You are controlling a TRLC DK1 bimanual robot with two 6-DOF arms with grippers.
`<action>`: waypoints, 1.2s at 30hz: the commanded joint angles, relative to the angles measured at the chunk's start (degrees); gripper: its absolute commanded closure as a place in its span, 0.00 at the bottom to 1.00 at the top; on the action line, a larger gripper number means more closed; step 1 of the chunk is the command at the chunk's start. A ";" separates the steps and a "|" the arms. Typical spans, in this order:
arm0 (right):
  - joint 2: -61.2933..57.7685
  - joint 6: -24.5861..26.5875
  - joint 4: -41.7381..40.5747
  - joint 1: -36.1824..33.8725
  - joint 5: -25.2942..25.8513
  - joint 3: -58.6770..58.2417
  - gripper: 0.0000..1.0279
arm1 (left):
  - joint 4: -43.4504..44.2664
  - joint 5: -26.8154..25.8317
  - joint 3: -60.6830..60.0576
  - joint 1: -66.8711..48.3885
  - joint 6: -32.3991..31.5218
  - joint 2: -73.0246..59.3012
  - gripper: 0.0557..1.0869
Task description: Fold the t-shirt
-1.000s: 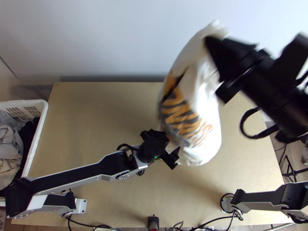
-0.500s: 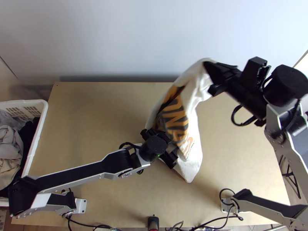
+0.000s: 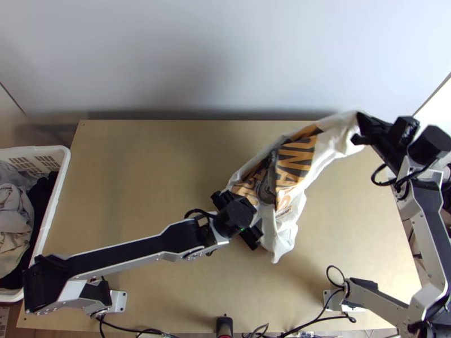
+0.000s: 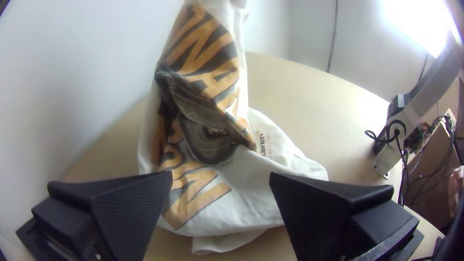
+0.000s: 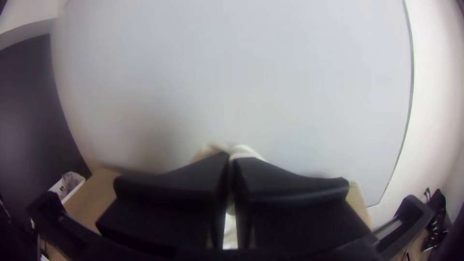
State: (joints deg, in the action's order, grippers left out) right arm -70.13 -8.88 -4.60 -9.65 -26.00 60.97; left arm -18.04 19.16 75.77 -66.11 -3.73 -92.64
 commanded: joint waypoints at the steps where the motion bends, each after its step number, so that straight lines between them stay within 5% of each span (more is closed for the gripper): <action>1: -4.14 3.96 -9.64 -10.30 -1.95 -7.97 0.98 | -1.82 0.09 2.37 -3.24 0.21 -1.40 0.05; 13: -10.64 1.24 -12.45 -14.96 -1.69 -4.37 0.98 | -3.31 -0.17 -5.10 -14.40 0.21 -0.26 0.05; 25: -7.83 -1.49 -6.91 -13.99 -1.34 -3.75 0.97 | 18.83 -0.44 -13.10 -16.25 20.16 -0.87 0.05; 36: -7.13 -5.97 -2.17 -14.87 -1.34 -0.15 0.98 | 35.01 -9.67 -14.77 -16.69 40.46 -8.61 0.05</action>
State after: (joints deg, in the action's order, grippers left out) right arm -77.87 -12.73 -9.89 -23.77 -27.38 58.70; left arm 7.75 13.13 62.41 -82.46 25.69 -97.21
